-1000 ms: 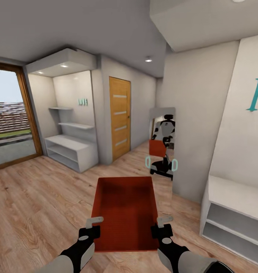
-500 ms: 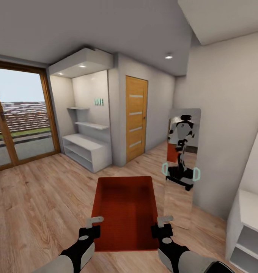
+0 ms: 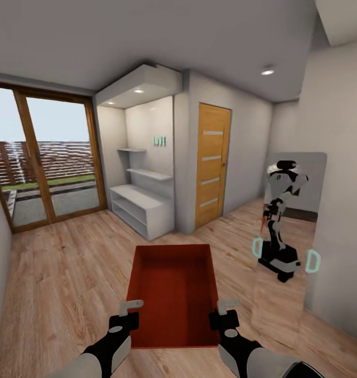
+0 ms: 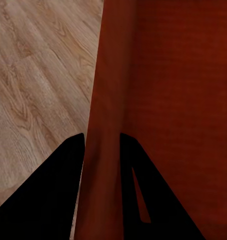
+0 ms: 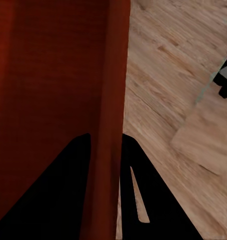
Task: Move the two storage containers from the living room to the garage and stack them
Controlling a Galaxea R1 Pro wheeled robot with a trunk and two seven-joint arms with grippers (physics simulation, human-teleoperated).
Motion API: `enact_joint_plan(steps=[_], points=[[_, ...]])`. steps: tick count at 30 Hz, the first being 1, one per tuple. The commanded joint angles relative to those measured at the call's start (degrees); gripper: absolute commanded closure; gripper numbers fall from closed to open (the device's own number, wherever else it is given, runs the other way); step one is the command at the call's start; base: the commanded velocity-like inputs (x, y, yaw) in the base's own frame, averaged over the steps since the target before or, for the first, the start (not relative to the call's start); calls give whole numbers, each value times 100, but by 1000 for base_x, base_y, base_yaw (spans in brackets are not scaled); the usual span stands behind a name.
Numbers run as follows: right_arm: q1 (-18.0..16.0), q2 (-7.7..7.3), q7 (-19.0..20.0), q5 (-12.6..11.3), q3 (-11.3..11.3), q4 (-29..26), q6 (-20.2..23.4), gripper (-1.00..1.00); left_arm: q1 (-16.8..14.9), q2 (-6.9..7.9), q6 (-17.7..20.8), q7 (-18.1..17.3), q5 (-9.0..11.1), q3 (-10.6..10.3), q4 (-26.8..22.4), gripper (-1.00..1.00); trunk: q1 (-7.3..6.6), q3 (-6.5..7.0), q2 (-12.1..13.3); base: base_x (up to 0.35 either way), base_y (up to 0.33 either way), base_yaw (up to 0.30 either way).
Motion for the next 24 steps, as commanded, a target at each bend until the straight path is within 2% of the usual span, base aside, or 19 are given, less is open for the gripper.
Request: enact_joint_plan(steps=[1,6,24], points=[[-5,4,217,60,-496,-39,11,100,-1,0,-29,276,-6,89,3,100,5,-3,-4,322,0,269],[-5,5,217,60,-496,-39,11,100,-1,0,-29,277,-6,89,3,100,5,-3,-4,322,0,108],[-8,1,217,56,-497,-39,18,100,-1,0,-31,277,-6,89,3,100,5,-3,-4,322,0,3]])
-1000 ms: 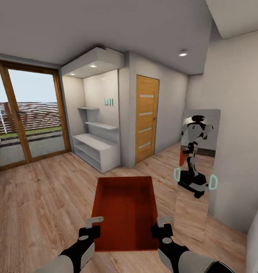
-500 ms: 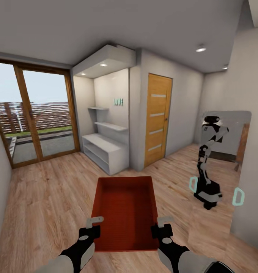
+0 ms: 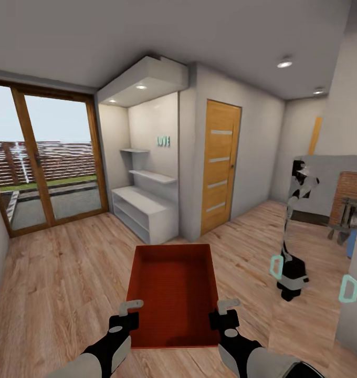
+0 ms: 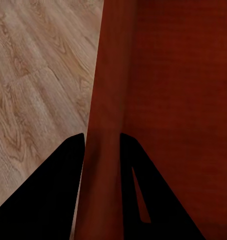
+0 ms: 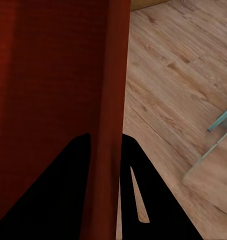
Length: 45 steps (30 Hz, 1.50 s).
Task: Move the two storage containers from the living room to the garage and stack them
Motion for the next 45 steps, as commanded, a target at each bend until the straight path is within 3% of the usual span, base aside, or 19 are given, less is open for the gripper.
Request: enact_joint_plan(steps=[1,24,45], points=[[-3,6,215,67,-512,-32,11,100,1,2,-27,280,-3,79,3,100,5,-3,-4,322,0,0],[-4,8,215,70,-513,-32,5,100,1,2,-26,280,-3,82,0,100,5,-3,-4,322,3,0],[-1,11,215,70,-512,-32,5,100,1,2,-26,280,-3,86,-4,100,5,-3,-4,322,94,0]])
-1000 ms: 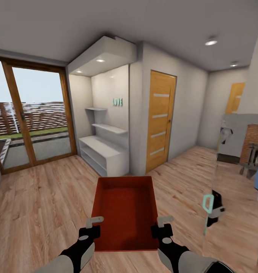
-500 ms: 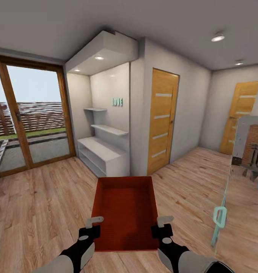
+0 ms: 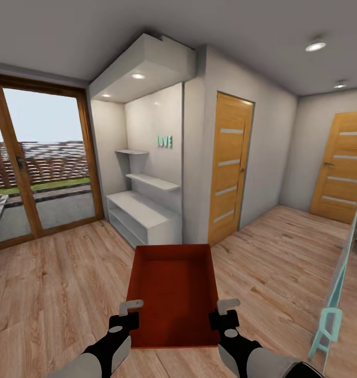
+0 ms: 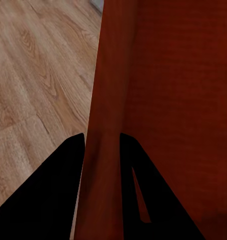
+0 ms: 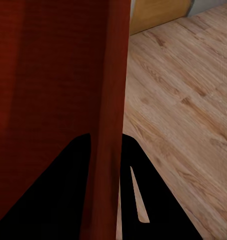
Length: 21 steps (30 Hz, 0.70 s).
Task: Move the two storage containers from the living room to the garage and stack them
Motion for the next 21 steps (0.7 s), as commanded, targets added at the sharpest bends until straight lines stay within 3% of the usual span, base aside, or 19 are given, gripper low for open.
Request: enact_joint_plan(steps=[1,21], points=[[-6,4,225,50,-487,-38,11,100,0,0,-28,274,-14,105,-2,100,5,-3,-4,322,109,0],[-6,3,225,50,-489,-38,11,100,0,0,-28,273,-14,97,-3,100,5,-3,-4,322,109,-9]])
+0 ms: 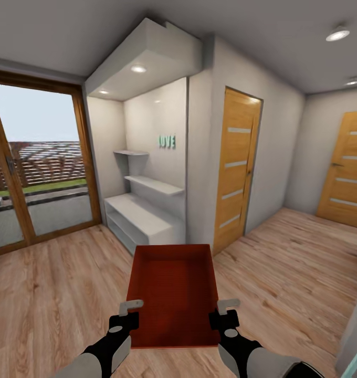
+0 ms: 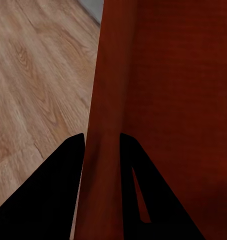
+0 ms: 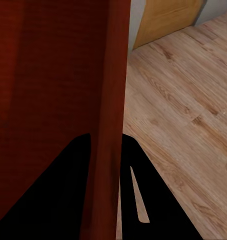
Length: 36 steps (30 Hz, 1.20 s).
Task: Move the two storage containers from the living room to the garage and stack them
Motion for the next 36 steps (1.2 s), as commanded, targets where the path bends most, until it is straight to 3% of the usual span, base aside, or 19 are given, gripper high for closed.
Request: enact_joint_plan(steps=[1,36], points=[[-5,0,232,55,-495,-34,11,100,1,2,-28,273,-10,93,-1,100,5,-3,-4,322,109,-228],[-5,-3,239,55,-495,-34,11,100,1,-7,-37,275,-10,87,-10,100,5,-3,-4,321,94,-286]])
